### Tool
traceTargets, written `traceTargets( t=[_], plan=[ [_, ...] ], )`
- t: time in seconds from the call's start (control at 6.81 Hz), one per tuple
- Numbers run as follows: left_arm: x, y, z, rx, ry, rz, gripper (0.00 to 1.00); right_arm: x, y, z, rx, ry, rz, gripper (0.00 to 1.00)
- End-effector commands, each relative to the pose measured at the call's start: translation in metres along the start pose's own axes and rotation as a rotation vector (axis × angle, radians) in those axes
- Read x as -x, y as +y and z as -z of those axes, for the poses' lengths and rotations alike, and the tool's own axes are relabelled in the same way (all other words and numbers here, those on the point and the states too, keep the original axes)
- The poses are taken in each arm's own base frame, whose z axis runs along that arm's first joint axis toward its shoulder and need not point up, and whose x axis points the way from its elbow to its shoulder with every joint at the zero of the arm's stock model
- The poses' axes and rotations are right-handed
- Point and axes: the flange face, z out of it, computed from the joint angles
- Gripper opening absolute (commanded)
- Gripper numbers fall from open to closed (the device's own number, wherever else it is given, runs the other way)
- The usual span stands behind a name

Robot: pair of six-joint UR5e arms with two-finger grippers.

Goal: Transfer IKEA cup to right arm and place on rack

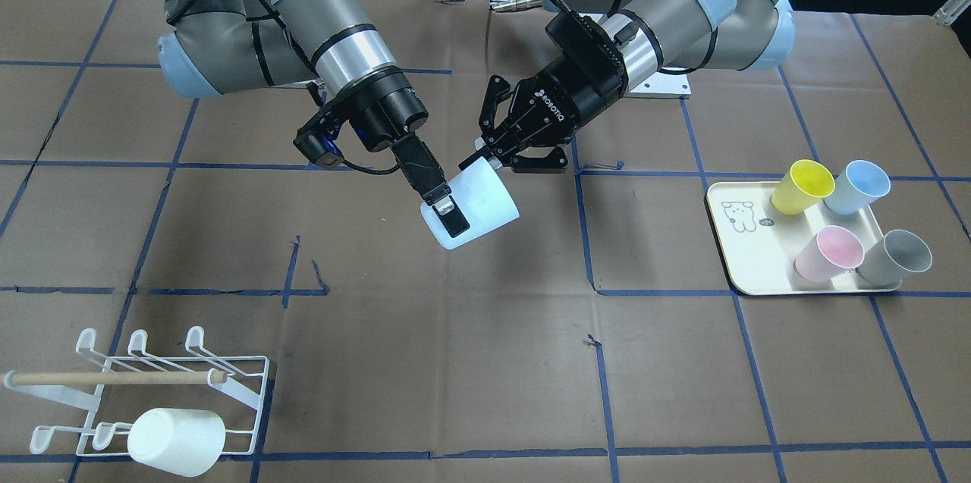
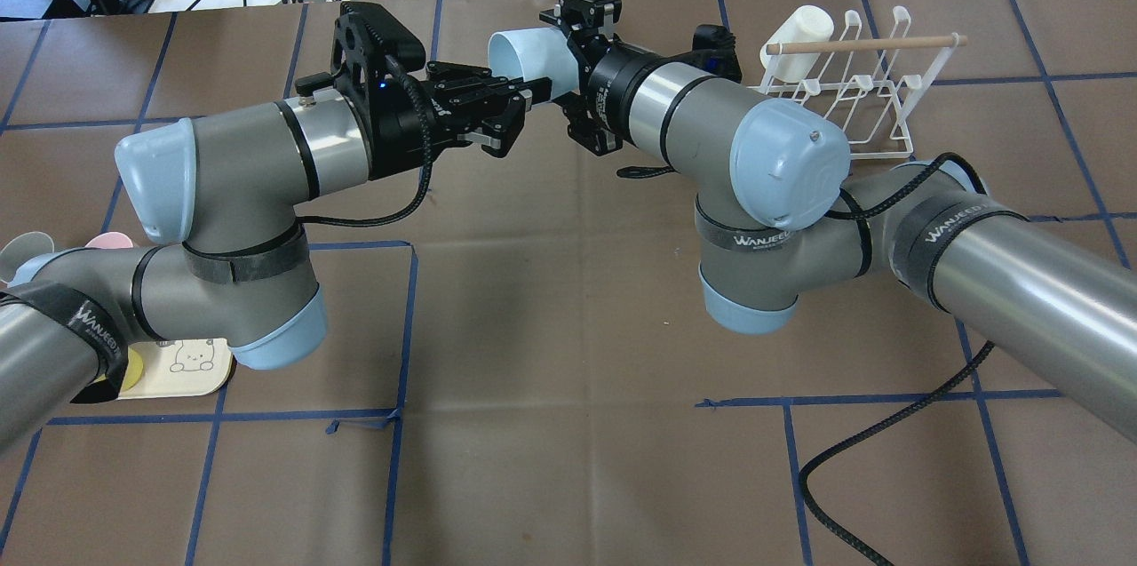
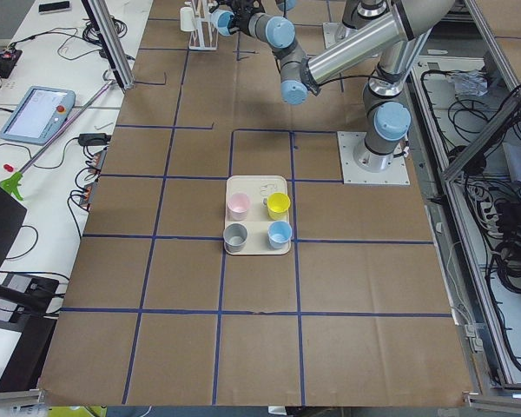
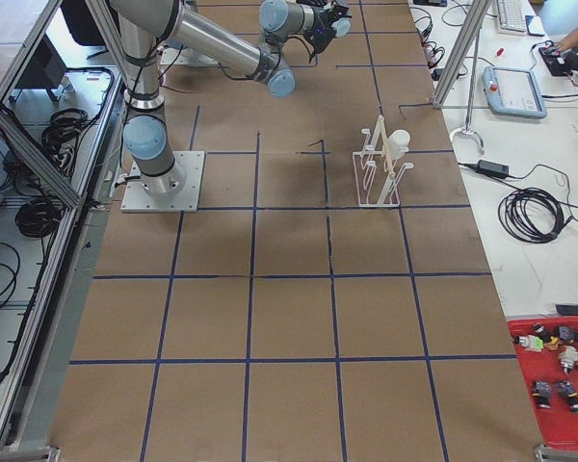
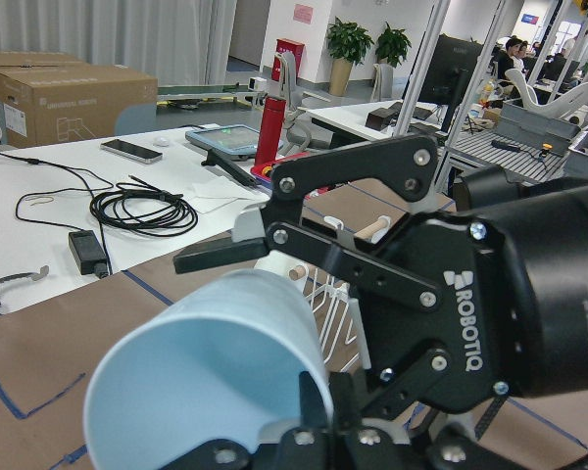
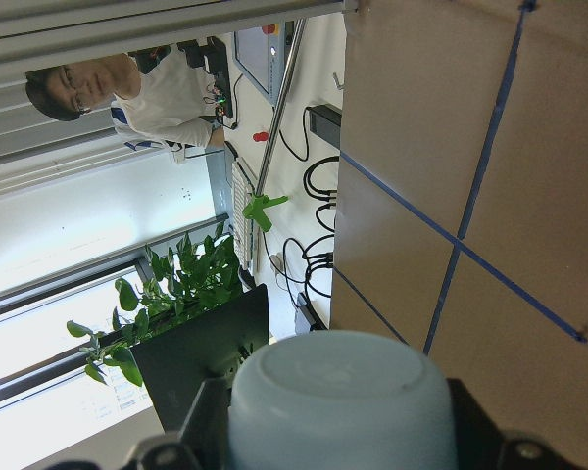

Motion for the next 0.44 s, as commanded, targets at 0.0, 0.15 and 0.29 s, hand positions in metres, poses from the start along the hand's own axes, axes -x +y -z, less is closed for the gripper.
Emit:
traceTargets(
  t=[0.0,0.15,0.29],
  plan=[
    [0.0006,-0.0026,0.0002,-0.003,-0.003,0.003,0.07,0.0018,0.0005,0.0006,0.002,-0.005,0.005,0.51],
    [0.0014,-0.0053,0.0006,-0.006,-0.008,-0.003,0.16,0.0017,0.0007,0.0006,0.003,-0.005,0.005,0.47],
    [0.0028,-0.0060,0.0012,-0.006,-0.018,-0.005,0.42,0.0015,0.0015,0.0006,0.005,-0.004,0.005,0.44]
  ],
)
